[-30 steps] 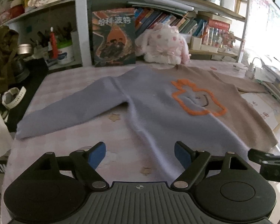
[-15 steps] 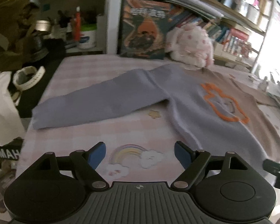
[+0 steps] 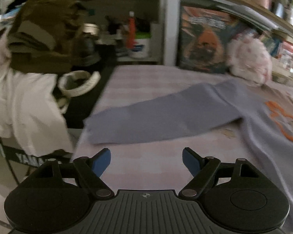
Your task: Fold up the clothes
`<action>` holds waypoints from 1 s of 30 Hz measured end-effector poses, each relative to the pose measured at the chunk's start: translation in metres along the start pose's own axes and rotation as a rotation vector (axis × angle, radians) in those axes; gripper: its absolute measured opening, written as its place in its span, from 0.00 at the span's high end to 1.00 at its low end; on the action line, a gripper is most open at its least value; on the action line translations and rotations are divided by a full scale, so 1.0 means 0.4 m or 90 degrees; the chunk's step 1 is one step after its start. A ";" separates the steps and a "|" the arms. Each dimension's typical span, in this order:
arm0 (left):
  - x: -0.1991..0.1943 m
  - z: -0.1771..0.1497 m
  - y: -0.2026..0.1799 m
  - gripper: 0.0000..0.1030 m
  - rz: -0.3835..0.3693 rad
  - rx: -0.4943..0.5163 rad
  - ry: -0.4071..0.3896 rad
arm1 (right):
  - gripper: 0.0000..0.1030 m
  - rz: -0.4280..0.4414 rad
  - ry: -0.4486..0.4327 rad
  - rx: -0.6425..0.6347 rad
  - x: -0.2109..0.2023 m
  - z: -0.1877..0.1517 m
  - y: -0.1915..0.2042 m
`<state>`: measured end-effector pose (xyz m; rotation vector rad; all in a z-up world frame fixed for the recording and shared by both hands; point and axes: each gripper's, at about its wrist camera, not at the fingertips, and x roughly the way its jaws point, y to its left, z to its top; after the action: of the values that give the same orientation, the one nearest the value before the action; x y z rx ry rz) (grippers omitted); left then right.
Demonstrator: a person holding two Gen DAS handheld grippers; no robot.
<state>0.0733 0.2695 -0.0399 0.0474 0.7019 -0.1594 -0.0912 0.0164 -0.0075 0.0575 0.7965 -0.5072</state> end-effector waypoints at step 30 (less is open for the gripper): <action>0.170 0.034 0.163 0.79 -0.048 -0.412 0.007 | 0.03 -0.039 0.031 -0.001 0.017 -0.010 -0.045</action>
<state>0.1438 0.3237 -0.0740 -0.5980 0.7389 0.0024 -0.0983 -0.0014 -0.0126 0.0443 0.8490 -0.5640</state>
